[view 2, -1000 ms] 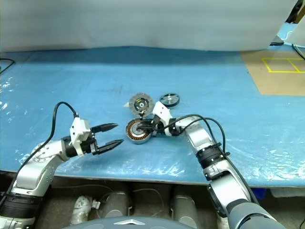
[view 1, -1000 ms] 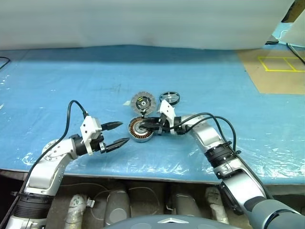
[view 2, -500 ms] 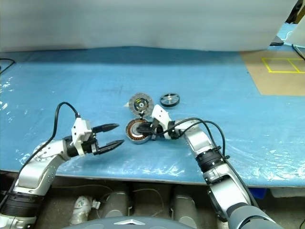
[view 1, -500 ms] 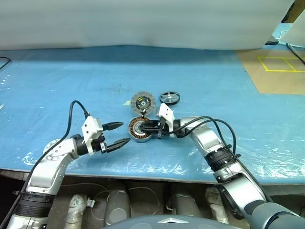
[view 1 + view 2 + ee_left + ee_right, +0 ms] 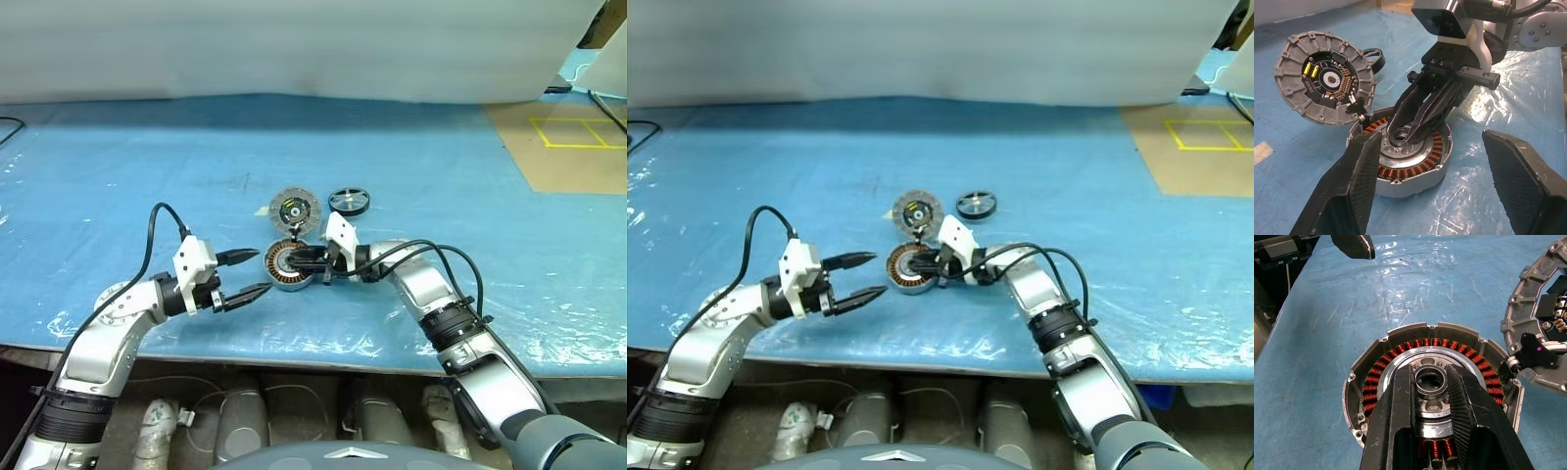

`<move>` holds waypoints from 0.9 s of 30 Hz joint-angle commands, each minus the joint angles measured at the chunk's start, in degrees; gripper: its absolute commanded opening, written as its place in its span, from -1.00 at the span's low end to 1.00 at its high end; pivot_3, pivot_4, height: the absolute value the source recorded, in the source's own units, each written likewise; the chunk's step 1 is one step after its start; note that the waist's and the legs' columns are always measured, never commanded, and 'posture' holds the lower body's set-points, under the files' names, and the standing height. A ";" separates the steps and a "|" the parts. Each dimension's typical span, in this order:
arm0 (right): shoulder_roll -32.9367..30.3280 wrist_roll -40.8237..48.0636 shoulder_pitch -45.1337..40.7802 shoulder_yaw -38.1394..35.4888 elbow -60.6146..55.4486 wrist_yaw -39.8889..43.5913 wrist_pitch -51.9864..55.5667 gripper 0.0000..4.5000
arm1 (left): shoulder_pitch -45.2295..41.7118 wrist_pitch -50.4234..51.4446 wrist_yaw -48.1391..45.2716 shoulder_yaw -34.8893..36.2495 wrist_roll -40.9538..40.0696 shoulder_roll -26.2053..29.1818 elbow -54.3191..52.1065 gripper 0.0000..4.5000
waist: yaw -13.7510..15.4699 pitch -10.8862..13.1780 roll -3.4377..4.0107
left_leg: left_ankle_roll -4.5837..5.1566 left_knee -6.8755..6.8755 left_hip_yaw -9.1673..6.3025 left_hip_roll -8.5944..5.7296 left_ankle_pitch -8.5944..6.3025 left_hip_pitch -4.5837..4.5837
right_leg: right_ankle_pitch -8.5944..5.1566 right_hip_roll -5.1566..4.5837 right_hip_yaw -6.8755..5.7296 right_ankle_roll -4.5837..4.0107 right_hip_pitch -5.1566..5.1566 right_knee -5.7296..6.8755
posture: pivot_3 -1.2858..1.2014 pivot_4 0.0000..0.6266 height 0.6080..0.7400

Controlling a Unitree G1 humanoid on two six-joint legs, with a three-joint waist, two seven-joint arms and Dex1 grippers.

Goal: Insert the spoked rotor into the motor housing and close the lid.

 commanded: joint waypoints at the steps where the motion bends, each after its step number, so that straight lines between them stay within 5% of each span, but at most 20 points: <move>1: 0.05 -1.31 0.19 0.36 0.75 -0.35 -1.18 -0.42 | -0.54 -0.26 -0.40 0.37 -0.47 0.27 -0.98 0.54 | 0.00 0.00 0.00 | 0.00 0.02 0.00 0.00 0.00 0.00 | -0.04 0.00 0.00 0.06 0.00 0.02 | 0.03 -0.52 1.00; 5: 1.30 -1.51 -0.39 -0.61 1.20 -2.75 -1.26 0.11 | -0.69 -0.58 -0.94 0.45 -0.43 0.24 -0.03 0.54 | -0.03 0.00 0.00 | 0.00 0.06 0.00 0.00 0.00 0.07 | -0.17 0.00 0.05 0.26 0.00 0.14 | 0.03 -0.52 1.00; 19: 0.04 4.52 1.23 -4.41 -10.67 -2.23 4.16 0.11 | -0.75 0.39 -0.85 -0.07 -0.49 0.26 -0.85 0.54 | -0.02 0.00 0.00 | 0.00 0.04 0.00 0.00 0.00 0.10 | -0.25 0.00 0.10 0.26 -0.03 0.20 | 0.03 -0.52 1.00; 22: 0.04 4.96 1.75 -4.37 -11.52 -2.03 4.32 -0.14 | -0.80 0.54 -1.24 0.18 -0.65 0.62 -0.74 0.54 | -0.03 0.00 0.00 | 0.00 0.02 0.01 0.00 0.00 0.11 | -0.26 0.01 0.09 0.25 -0.04 0.20 | 0.03 -0.52 1.00; 27: 0.13 3.35 2.48 -2.46 -10.91 -1.63 3.42 -0.88 | -0.56 -0.39 -2.49 0.98 -0.83 1.19 0.74 0.54 | -0.03 0.00 0.00 | 0.00 0.02 0.01 -0.01 0.00 0.10 | -0.28 0.01 0.10 0.27 -0.04 0.20 | 0.03 -0.52 1.00</move>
